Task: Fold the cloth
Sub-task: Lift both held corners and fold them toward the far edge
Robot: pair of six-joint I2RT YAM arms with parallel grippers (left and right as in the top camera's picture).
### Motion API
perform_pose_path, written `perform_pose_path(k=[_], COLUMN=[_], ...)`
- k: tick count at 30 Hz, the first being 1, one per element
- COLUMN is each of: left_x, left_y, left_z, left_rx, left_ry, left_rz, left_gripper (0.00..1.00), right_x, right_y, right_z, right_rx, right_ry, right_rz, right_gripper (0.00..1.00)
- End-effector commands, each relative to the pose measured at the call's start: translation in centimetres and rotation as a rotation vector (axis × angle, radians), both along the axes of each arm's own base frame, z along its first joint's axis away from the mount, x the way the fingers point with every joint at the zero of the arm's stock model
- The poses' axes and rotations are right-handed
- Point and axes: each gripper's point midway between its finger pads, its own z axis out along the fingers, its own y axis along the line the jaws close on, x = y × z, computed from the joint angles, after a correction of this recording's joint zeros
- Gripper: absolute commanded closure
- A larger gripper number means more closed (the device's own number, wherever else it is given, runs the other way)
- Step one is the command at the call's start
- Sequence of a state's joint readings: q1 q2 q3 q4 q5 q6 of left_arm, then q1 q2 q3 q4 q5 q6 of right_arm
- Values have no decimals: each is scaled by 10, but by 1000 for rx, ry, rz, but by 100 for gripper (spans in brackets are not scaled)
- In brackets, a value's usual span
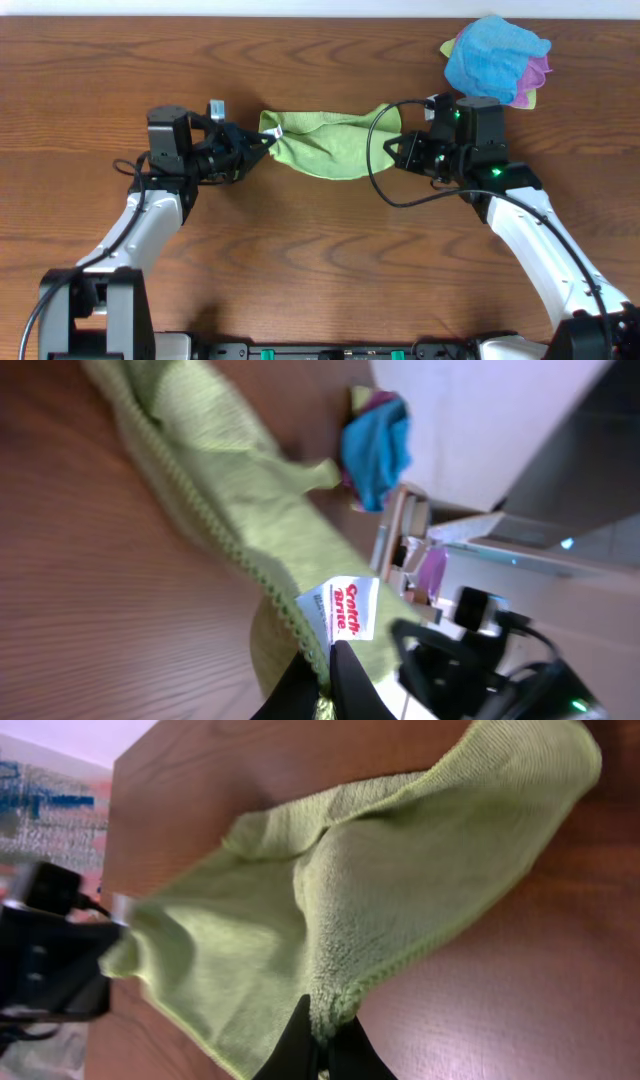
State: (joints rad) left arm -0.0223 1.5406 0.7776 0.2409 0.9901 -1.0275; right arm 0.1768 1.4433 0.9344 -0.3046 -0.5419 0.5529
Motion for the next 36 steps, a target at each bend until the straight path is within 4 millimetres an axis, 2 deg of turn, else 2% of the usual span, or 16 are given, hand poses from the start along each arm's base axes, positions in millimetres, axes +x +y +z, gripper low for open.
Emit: perform_pose_path(k=[1,6,14,18,23,29,32,36], left_x=[0,12,41,55,73,108,120,128], left_y=[0,9,28,35,32,29,26,25], left_z=[21,34,45,49,53,66,74,97], left_rx=[-22,-10,78,123,154,148,139,152], left_ry=[-41,-79,-140,-170,-218,-284,-311,-392], left_rz=[-15,26,166,229,263,273,251,230], left_gripper=[94,94,94,94,94,94,94,94], right_x=[-1,26,68,88,120,159,169,172], right_y=[2,3,-15,-16,-10,-2,-1,-1], right_z=[2,32,70,77,76,87,97,108], right_rx=[5,36,-8,-12,-8,-19,-24,-34], right_ry=[2,-142,-302,-353,-366,-415,-439,-463], right_rz=[-7,-36,-183,-210,-208,-195,-189,-180], right_gripper=[99,99,99,99,99,99,99,99])
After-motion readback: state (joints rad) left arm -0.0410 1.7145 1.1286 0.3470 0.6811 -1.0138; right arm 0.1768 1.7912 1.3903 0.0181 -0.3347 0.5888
